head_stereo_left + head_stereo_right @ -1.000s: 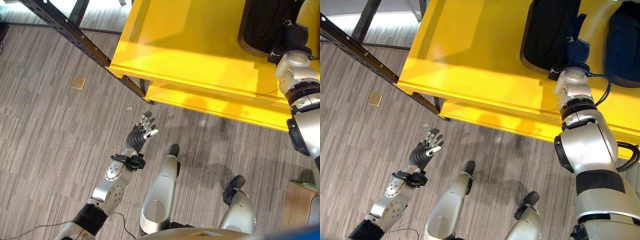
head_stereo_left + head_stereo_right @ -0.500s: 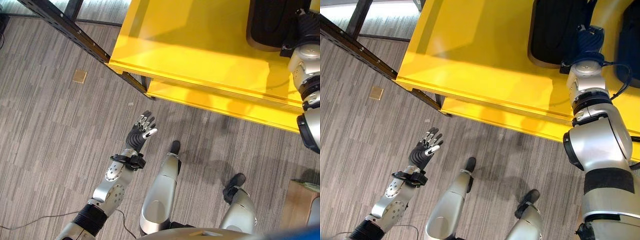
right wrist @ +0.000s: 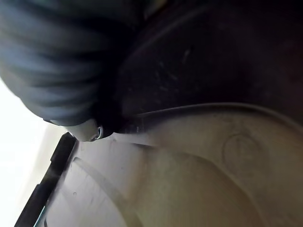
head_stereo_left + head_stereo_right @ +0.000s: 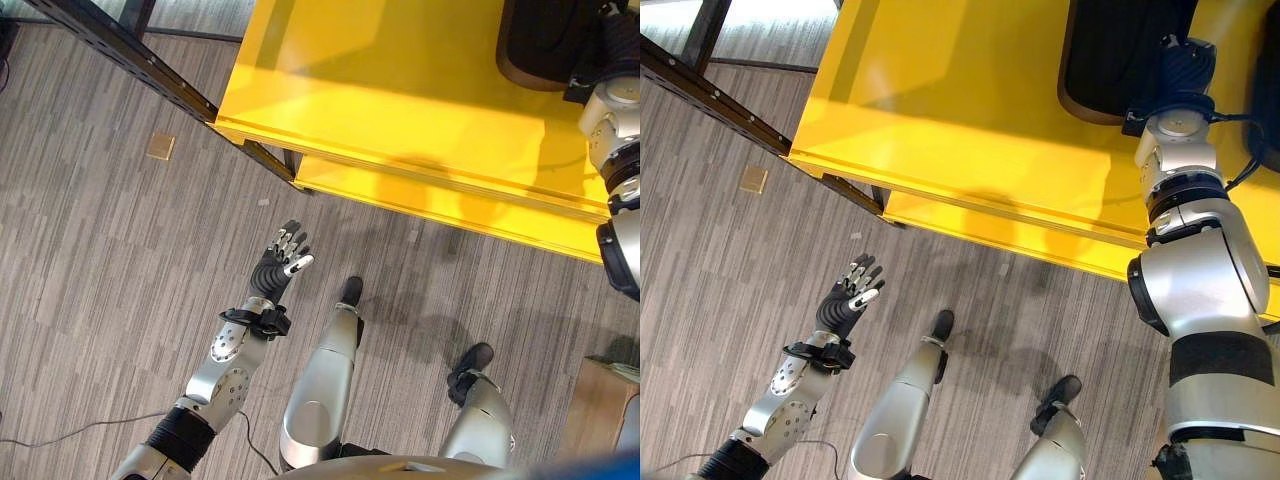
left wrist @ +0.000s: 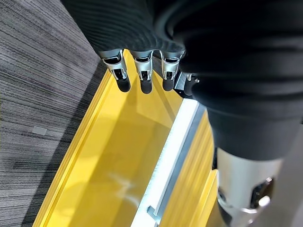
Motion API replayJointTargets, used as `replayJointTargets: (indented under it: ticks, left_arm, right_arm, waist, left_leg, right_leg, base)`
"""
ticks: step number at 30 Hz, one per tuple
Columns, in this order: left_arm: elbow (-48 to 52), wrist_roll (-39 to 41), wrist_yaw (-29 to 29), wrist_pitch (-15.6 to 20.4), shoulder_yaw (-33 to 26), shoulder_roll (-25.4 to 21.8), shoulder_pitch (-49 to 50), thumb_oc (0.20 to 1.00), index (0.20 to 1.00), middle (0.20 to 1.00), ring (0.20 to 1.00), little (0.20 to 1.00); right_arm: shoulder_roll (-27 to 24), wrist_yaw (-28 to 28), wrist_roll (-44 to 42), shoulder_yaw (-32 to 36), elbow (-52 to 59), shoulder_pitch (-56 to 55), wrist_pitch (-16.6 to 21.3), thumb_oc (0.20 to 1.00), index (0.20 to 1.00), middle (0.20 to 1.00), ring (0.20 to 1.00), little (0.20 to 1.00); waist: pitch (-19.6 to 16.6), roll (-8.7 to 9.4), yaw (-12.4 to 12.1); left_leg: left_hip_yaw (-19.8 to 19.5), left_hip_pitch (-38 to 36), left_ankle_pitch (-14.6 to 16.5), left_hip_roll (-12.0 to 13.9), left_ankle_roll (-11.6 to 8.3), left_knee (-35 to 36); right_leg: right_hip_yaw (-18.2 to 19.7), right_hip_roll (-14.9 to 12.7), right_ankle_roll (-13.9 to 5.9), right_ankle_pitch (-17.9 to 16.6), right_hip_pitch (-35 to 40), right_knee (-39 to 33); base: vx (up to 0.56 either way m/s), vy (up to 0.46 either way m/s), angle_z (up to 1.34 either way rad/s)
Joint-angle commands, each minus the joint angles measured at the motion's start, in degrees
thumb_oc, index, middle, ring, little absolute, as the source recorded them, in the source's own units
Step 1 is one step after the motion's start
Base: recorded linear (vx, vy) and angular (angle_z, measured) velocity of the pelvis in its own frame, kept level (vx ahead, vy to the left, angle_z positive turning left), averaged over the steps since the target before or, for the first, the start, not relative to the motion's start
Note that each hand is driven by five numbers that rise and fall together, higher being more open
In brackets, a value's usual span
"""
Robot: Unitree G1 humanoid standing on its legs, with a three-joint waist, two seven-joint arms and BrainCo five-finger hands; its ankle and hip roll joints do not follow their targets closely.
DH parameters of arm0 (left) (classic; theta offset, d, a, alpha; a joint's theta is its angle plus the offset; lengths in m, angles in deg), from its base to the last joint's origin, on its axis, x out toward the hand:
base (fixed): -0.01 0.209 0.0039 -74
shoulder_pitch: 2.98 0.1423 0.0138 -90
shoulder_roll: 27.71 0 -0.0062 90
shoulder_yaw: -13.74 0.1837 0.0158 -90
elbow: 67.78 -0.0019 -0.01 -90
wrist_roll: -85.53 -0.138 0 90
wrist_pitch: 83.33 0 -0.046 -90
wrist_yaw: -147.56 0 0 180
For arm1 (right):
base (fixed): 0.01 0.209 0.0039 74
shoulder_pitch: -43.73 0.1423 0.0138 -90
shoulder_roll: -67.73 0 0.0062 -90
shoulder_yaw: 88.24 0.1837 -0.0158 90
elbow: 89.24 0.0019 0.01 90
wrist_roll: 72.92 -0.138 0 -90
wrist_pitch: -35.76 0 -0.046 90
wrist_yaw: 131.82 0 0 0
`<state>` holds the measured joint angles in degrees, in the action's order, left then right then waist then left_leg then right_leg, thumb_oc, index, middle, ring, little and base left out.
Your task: Move parts from the plastic box to the shelf.
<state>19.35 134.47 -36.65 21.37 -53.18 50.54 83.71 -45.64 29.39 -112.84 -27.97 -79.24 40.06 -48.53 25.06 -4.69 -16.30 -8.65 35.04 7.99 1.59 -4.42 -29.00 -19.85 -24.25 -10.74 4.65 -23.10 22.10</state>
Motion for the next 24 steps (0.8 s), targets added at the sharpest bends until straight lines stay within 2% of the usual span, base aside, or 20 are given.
replayJointTargets:
  ticks: [1,13,14,15,16,24]
  left_arm:
    - [5.0,1.1,-0.5,3.5,-0.7,-2.5,-1.6,1.0,1.0,1.0,1.0,1.0]
    - [5.0,1.2,-0.7,3.5,-0.4,-2.6,-1.9,1.0,1.0,1.0,1.0,1.0]
    - [5.1,1.2,-0.7,3.6,-0.5,-2.5,-1.9,1.0,1.0,1.0,1.0,1.0]
    - [4.9,1.2,-0.8,3.6,-0.6,-2.5,-1.8,1.0,1.0,1.0,1.0,1.0]
    - [4.8,1.1,-0.8,3.6,-0.5,-2.6,-2.0,1.0,1.0,1.0,1.0,1.0]
    - [5.0,1.6,-0.7,3.9,-0.9,-3.0,-1.6,1.0,1.0,1.0,1.0,1.0]
  right_arm:
    - [-3.4,-0.9,-3.2,-1.6,2.4,9.3,4.7,0.2,0.2,0.2,0.2,0.2]
    - [-2.9,-1.1,-2.2,-1.3,0.6,9.0,3.8,0.2,0.2,0.2,0.2,0.2]
    - [-2.8,-1.2,-1.9,-1.3,0.5,8.8,3.7,0.285,0.285,0.285,0.285,0.285]
    - [-2.8,-1.1,-1.7,-1.3,0.6,8.6,3.6,0.818,0.818,0.818,0.818,0.818]
    - [-2.8,-1.2,-1.0,-1.5,0.4,8.5,3.5,1.0,1.0,1.0,1.0,1.0]
    - [-2.7,-1.4,0.5,-2.1,0.5,8.3,3.3,1.0,1.0,1.0,1.0,1.0]
  waist:
    - [1.2,0.54,-0.2]
    - [1.6,0.05,-0.4]
    - [1.6,0.05,-0.4]
    - [1.7,0.02,-0.4]
    - [1.7,0.09,-0.4]
    - [1.8,0.22,-0.3]
  left_leg:
    - [0.1,3.3,1.0,0.4,0.59,-1.9]
    - [0.0,3.7,1.0,-0.2,0.72,-2.1]
    - [0.1,3.7,1.0,-0.2,0.72,-2.2]
    - [0.1,3.7,1.0,-0.2,0.73,-2.3]
    - [0.1,3.7,0.9,-0.1,0.71,-2.2]
    - [0.1,3.3,0.7,-0.2,0.63,-1.8]
  right_leg:
    - [2.1,2.3,2.29,6.0,8.8,3.2]
    - [1.7,2.3,2.3,5.9,9.4,2.6]
    - [1.7,2.3,2.33,5.9,9.3,2.7]
    - [1.7,2.3,2.35,6.0,9.2,2.8]
    - [1.6,2.3,2.39,6.1,9.3,2.8]
    - [1.4,2.5,2.32,6.0,9.6,2.6]
  base:
    - [0.0,0.0,0.0]
    - [0.0,0.001,0.01]
    - [-0.02,0.006,0.03]
    - [0.0,0.0,0.0]
    - [0.0,0.0,0.0]
    - [0.0,0.0,0.0]
